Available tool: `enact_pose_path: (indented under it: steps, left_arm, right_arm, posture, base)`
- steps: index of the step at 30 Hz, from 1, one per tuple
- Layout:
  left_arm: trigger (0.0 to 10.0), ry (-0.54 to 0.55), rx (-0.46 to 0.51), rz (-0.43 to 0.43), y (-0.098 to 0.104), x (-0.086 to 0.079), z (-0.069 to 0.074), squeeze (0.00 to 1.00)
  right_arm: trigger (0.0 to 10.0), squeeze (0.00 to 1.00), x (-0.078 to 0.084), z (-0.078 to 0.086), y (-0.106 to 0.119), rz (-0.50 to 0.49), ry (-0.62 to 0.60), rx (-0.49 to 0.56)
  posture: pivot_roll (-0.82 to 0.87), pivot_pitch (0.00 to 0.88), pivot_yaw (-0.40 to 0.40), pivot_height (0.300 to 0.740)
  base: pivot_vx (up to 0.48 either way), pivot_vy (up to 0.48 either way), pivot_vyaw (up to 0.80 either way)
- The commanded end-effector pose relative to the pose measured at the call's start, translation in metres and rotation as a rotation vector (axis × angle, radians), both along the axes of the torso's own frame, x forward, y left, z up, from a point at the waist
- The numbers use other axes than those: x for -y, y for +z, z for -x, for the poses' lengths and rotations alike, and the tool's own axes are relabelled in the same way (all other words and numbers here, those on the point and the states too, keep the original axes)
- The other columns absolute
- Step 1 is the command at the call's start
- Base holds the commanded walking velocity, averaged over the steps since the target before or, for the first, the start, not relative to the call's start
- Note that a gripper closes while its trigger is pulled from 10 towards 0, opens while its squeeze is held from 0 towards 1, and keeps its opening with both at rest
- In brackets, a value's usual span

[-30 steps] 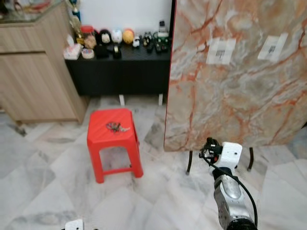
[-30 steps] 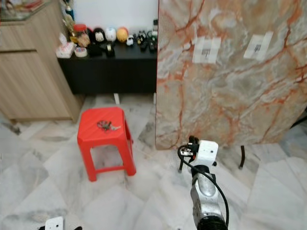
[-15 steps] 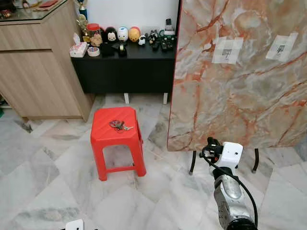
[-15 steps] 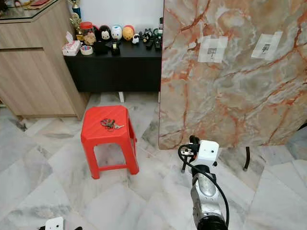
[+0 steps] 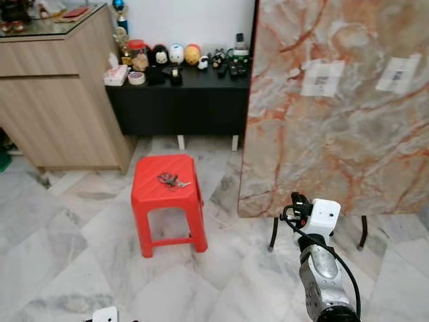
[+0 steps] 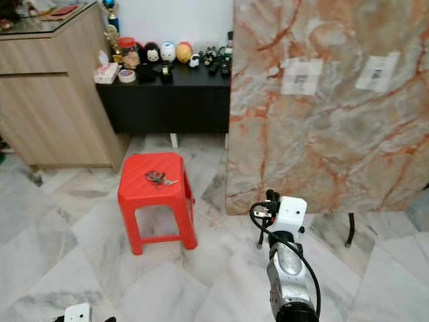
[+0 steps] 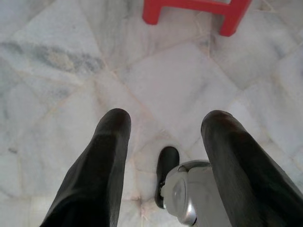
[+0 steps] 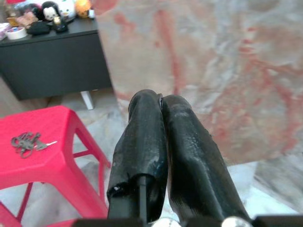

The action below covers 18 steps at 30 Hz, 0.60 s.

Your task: Hang keys on a hook

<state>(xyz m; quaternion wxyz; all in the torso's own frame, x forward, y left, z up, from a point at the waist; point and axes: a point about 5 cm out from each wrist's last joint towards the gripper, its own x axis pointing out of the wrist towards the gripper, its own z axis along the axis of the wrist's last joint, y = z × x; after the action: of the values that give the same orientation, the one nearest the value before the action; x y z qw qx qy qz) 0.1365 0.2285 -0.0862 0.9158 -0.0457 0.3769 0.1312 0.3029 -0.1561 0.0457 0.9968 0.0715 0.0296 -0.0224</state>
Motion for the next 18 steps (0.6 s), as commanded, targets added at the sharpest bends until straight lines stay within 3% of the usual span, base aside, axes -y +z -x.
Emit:
enact_pose_path:
  steps: [1,18]
  left_arm:
    - [10.0,-0.011,0.013,0.004,0.0014,0.0016,-0.0046,0.00]
    - [10.0,-0.032,0.010,0.007,0.0006,0.0056,-0.0045,0.00]
  right_arm:
    - [10.0,0.00,0.0055,0.0004,-0.0015,0.004,-0.015,-0.012]
    - [10.0,0.00,0.0012,0.0001,-0.0007,0.028,0.018,-0.004]
  posture:
    - [0.06,0.030,-0.028,0.740]
    - [0.06,0.028,-0.028,0.740]
  base:
    - [0.285,0.000,-0.79]
    - [0.292,0.000,-0.05]
